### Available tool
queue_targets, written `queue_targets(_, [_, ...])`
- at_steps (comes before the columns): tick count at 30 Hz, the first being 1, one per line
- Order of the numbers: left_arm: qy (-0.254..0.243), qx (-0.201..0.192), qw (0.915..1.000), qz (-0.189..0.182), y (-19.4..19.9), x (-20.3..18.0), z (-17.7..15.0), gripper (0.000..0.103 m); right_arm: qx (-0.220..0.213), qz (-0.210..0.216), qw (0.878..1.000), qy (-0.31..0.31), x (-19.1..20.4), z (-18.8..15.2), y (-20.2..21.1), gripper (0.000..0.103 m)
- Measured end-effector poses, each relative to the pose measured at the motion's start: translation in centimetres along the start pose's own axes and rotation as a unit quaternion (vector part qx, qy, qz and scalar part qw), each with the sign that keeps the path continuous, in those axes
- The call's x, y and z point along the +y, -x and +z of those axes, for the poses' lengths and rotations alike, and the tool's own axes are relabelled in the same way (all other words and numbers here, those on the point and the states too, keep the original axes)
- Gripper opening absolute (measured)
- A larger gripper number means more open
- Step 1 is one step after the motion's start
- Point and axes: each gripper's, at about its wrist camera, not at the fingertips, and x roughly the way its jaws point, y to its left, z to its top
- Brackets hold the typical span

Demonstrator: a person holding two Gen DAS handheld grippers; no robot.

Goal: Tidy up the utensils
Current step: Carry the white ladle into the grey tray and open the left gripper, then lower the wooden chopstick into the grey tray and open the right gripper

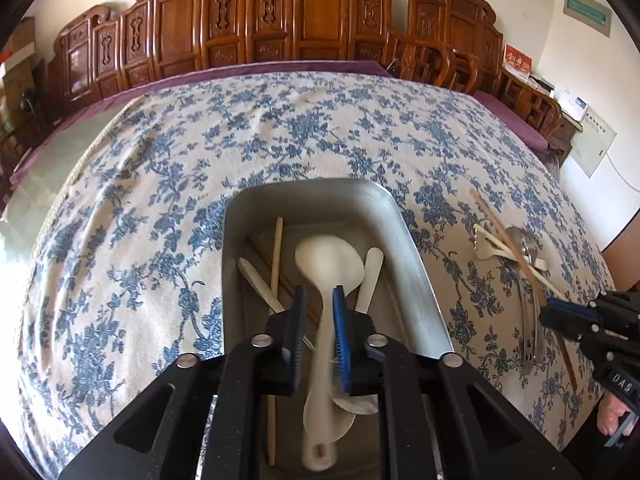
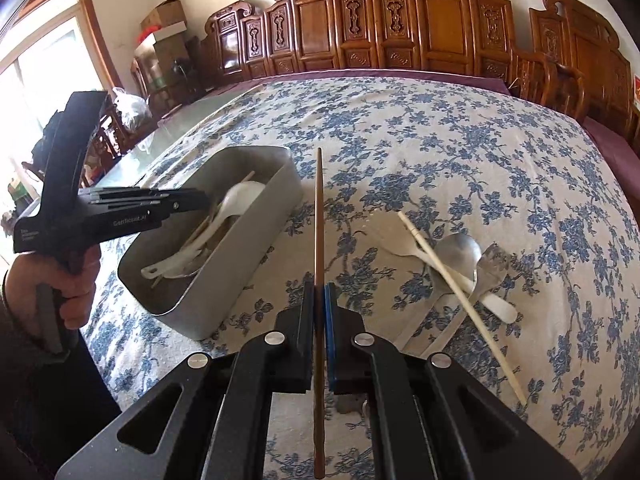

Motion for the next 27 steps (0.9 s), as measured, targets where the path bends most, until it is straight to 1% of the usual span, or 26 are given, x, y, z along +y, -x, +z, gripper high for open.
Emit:
queue_targets(7, [0.0,-0.025,0.9997,-0.004,2.4,0.8,0.3,0.014,-0.005,0.012,1.0,-0.009,1.8,0.9,0.1,0.006])
queue_targets(11, [0.0,-0.04,0.9992,-0.001,3.8,1.6,0.5,0.015,-0.006,0.026,0.999,-0.018,3.3,1.8,-0.5,0.006])
queue_targets(15, [-0.003,-0.05,0.9987,0.006,4.8,2.5,0.6,0.015,-0.003,0.041,0.999,-0.019,5.5,3.0,-1.8,0.006])
queue_targets(19, [-0.005,-0.057,0.9983,0.014,5.5,3.5,0.6,0.015,0.005,0.045,0.999,-0.016,7.3,4.2,-3.5,0.006])
queue_targets(27, [0.004,-0.064,0.9979,0.013,6.3,5.1,0.8,0.015,0.023,0.042,0.999,-0.025,8.6,5.9,-7.1,0.006])
